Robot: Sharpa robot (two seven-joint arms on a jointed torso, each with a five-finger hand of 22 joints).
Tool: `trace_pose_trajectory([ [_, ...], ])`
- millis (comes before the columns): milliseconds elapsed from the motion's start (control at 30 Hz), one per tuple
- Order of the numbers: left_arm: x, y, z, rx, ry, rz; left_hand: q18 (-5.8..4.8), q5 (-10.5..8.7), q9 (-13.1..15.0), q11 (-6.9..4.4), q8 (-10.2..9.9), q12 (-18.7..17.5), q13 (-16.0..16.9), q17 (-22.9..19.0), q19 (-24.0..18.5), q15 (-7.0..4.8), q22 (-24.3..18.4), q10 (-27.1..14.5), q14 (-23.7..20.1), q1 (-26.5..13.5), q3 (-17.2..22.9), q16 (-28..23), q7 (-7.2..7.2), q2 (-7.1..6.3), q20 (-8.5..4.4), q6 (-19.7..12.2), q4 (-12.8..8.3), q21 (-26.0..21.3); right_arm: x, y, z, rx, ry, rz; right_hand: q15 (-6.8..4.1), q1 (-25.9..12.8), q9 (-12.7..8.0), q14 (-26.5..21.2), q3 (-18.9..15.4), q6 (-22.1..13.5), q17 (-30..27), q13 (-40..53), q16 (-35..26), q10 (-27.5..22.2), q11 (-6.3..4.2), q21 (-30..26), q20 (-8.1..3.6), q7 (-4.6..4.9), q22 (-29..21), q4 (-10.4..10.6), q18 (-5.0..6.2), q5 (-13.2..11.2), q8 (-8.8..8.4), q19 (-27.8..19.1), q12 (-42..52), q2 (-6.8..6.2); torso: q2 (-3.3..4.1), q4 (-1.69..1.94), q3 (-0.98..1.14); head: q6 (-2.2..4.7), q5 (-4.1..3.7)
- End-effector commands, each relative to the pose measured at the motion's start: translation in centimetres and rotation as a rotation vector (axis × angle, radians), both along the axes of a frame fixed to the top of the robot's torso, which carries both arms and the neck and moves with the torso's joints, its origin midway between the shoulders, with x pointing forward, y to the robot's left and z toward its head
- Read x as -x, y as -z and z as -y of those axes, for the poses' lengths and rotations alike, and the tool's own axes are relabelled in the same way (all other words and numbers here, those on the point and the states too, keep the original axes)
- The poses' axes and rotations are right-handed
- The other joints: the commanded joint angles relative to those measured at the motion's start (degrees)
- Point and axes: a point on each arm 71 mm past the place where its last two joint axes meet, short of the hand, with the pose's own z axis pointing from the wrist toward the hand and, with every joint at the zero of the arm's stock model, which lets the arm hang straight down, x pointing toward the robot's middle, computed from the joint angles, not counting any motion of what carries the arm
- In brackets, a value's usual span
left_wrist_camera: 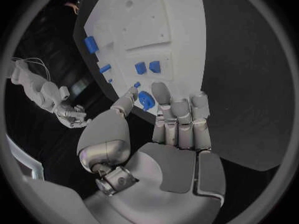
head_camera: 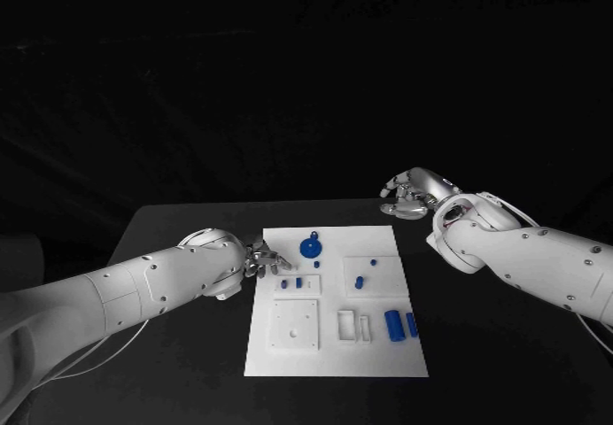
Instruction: Assemble the parts on the task board
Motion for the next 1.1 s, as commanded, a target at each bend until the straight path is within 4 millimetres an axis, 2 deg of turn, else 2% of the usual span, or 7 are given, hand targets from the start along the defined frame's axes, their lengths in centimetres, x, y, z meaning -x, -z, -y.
trace_pose_trajectory([
  [33,0.3,0.1,0.3,0.014,0.030,-0.037,-0.01,2.49,-0.1,0.02,-0.2,-0.3,-0.1,-0.1,-0.3,0.15,0.0,0.0,-0.2,2.0,0.0,-0.3,-0.04,1.62,-6.79,-0.1,-1.4,-0.4,0.1,0.2,-0.1,0.003,-0.014,-0.004,-0.08,-0.4,0.0,0.4,-0.3,0.1,0.1,-0.1,-0.3,-0.4,-0.09,-0.3,-0.32,0.41,0.3,0.0,3.56,0.3,-0.37,0.2,0.1,0.17,0.02,0.02,0.01,-0.08,0.05],
  [100,0.4,0.2,0.2,0.027,0.029,-0.057,0.06,5.87,-0.3,0.12,-0.4,-0.3,-0.2,-0.2,0.0,0.10,0.0,0.0,-0.1,7.1,2.0,-0.3,0.04,3.28,-6.91,-0.4,-3.6,-0.3,0.1,0.2,-0.1,0.003,-0.014,-0.006,-0.08,-0.4,0.0,0.4,-0.3,0.1,0.1,-0.1,-0.3,-0.4,-0.09,-0.3,-0.32,0.41,0.3,0.0,3.56,0.3,-0.38,0.2,0.1,0.17,0.03,0.01,0.00,-0.12,0.01],
  [233,0.6,0.4,0.2,0.041,0.034,-0.081,-0.52,4.06,-0.8,0.38,-0.4,-0.6,-0.4,-0.5,0.0,0.47,-0.2,-0.2,-0.2,10.1,4.7,-0.6,0.31,3.73,-6.50,-0.4,-2.3,-0.5,0.1,0.3,0.0,0.004,-0.012,-0.006,-0.08,-0.4,0.0,0.4,-0.3,0.1,0.1,-0.1,-0.3,-0.4,-0.09,-0.3,-0.32,0.41,0.3,0.0,3.56,0.3,-0.38,0.2,0.1,0.18,0.04,0.04,-0.08,-0.16,-0.02],
  [333,0.7,0.4,0.4,0.042,0.041,-0.087,-0.79,-1.26,-1.1,0.49,-0.5,-0.7,-0.5,-0.6,-0.2,0.60,-0.2,-0.3,-0.3,8.5,3.5,-0.6,0.45,1.41,-6.34,-0.5,-0.8,-0.7,0.1,0.3,-0.1,0.003,-0.013,-0.006,-0.08,-0.4,0.0,0.4,-0.2,0.1,0.1,-0.1,-0.3,-0.4,-0.09,-0.3,-0.33,0.41,0.3,0.0,3.56,0.3,-0.38,0.2,0.1,0.19,0.03,0.09,-0.08,-0.13,-0.03],
  [600,0.5,0.8,0.9,0.031,0.043,-0.087,-0.60,-1.42,-1.3,0.42,-0.5,-0.6,-0.6,-0.6,-0.2,0.51,-0.2,-0.3,-0.5,5.6,2.9,-0.4,0.36,-2.34,-6.56,-0.6,3.7,-0.9,0.1,0.3,-0.2,0.003,-0.015,-0.007,-0.08,-0.4,0.0,0.4,-0.2,0.1,0.1,-0.1,-0.3,-0.4,-0.09,-0.3,-0.33,0.41,0.3,0.0,3.56,0.3,-0.38,0.3,0.1,0.20,0.08,-0.01,-0.13,-0.18,0.09],
  [833,0.4,1.2,1.0,0.009,0.049,-0.090,-0.56,-1.41,-1.3,0.44,-0.5,-0.6,-0.5,-0.6,-0.3,0.52,-0.1,-0.4,-0.6,4.1,2.7,-0.3,0.39,-3.55,-6.61,-0.8,6.4,-0.9,0.1,0.3,-0.2,0.003,-0.015,-0.007,-0.08,-0.4,0.0,0.4,-0.2,0.1,0.1,-0.1,-0.3,-0.4,-0.09,-0.4,-0.33,0.41,0.3,0.0,3.56,0.4,-0.39,0.3,0.2,0.21,0.12,-0.06,-0.15,-0.30,0.02],
  [1100,0.4,1.5,0.8,-0.036,0.058,-0.094,-0.38,-1.40,-1.3,0.38,-0.4,-0.4,-0.4,-0.5,-0.7,0.45,0.1,-0.5,-0.8,3.6,0.2,-0.1,0.33,-2.69,-6.72,-1.0,5.7,-0.8,0.1,0.3,-0.2,0.003,-0.016,-0.008,-0.08,-0.4,0.0,0.4,-0.2,0.1,0.1,-0.1,-0.3,-0.4,-0.09,-0.4,-0.33,0.41,0.3,0.0,3.56,0.4,-0.39,0.3,0.2,0.21,0.09,-0.07,-0.10,-0.53,-0.07],
])
